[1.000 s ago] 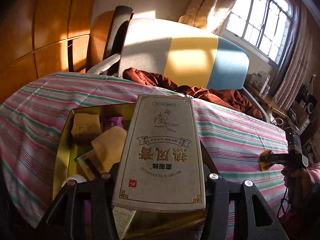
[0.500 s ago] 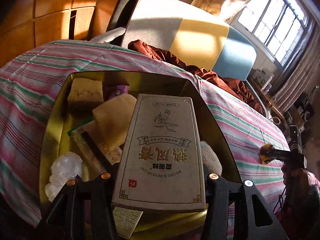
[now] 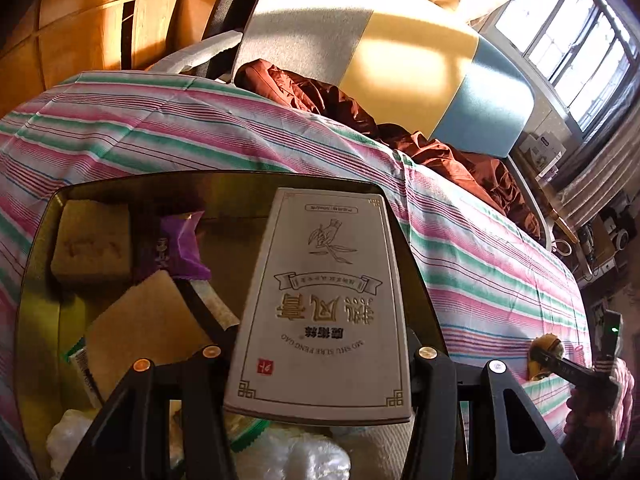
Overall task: Organize objects
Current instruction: 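Carry the beige box into the gold tin and open the left tool, then lower the yellow knit sock into the gold tin and open the right tool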
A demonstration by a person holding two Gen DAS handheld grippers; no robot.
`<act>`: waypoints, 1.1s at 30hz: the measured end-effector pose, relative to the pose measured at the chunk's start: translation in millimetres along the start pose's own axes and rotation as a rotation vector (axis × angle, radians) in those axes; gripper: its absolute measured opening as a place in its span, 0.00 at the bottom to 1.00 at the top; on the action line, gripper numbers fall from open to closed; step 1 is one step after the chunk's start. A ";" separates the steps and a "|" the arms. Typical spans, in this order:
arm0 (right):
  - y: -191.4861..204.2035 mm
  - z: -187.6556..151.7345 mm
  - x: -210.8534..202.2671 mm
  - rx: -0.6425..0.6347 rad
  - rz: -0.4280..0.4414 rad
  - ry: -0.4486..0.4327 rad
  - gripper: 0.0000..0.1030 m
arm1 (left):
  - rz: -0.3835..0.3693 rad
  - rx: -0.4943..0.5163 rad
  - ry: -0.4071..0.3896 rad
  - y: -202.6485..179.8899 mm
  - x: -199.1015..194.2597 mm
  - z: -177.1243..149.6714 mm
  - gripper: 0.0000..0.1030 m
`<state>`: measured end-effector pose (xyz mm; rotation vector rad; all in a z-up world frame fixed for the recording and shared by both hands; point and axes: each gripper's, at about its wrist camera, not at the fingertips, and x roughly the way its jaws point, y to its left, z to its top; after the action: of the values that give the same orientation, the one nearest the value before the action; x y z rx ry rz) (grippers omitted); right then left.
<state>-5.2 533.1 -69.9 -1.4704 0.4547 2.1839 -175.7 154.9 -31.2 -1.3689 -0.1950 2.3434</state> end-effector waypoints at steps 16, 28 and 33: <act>-0.1 0.3 -7.5 0.000 0.009 -0.028 0.39 | 0.047 0.029 0.002 -9.3 9.6 0.4 0.53; 81.8 -16.9 -64.5 -0.086 0.274 -0.135 0.39 | 0.062 0.024 -0.207 39.4 -105.5 -56.0 0.62; 170.5 -42.3 -99.6 -0.260 0.426 -0.178 0.39 | 0.137 0.018 -0.222 68.0 -126.1 -81.9 0.64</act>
<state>-34.0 349.5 9.2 -1.3856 0.4695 2.7732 -70.6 33.3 6.2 -1.1444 -0.1481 2.6045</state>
